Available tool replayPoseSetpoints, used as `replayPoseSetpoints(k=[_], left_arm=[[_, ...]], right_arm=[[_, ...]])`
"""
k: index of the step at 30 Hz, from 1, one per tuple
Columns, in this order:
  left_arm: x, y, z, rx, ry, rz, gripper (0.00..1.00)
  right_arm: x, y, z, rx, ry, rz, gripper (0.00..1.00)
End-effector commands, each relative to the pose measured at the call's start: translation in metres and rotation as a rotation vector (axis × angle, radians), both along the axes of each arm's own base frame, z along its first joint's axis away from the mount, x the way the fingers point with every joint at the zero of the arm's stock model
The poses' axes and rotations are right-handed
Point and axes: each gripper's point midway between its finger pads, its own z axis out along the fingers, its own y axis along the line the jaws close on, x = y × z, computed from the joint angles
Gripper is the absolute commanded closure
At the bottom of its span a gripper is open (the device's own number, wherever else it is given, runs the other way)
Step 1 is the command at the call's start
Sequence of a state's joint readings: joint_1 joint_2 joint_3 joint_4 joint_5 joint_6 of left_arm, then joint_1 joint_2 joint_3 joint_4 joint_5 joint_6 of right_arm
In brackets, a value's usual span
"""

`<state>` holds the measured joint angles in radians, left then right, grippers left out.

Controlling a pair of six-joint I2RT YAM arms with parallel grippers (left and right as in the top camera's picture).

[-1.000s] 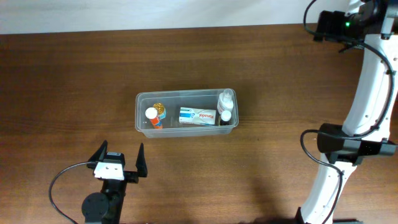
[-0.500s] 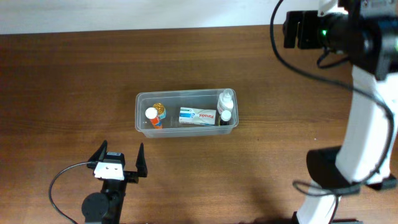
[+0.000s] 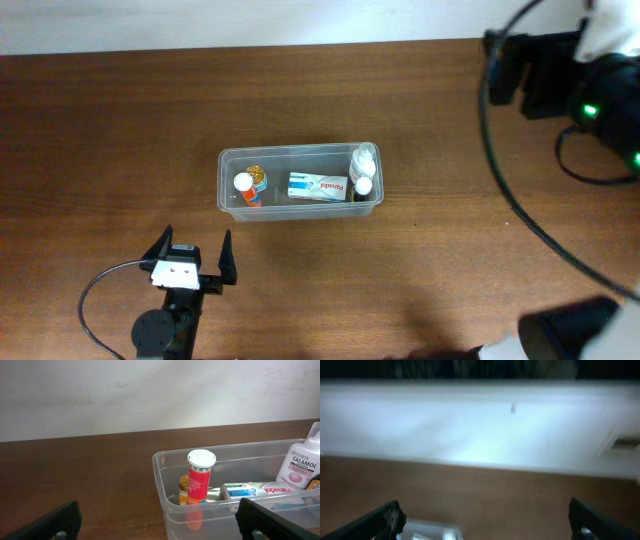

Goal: Pack container

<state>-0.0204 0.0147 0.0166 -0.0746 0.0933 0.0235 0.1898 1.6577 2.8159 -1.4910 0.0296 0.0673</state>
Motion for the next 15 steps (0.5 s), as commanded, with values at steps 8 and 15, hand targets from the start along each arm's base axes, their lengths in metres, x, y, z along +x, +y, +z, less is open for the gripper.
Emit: replayPoseSetpoints(k=[8,15], left_arm=[[0.0,0.0,-0.001,0.019,-0.006,0.002,0.0],[0.0,0.0,-0.001,0.019,-0.006,0.002,0.01]], right_arm=[[-0.016,-0.008,0.01,-0.084,-0.231,-0.006,0.02],[-0.032,-0.012,-0.054,-0.081,-0.257,-0.007,0.02]])
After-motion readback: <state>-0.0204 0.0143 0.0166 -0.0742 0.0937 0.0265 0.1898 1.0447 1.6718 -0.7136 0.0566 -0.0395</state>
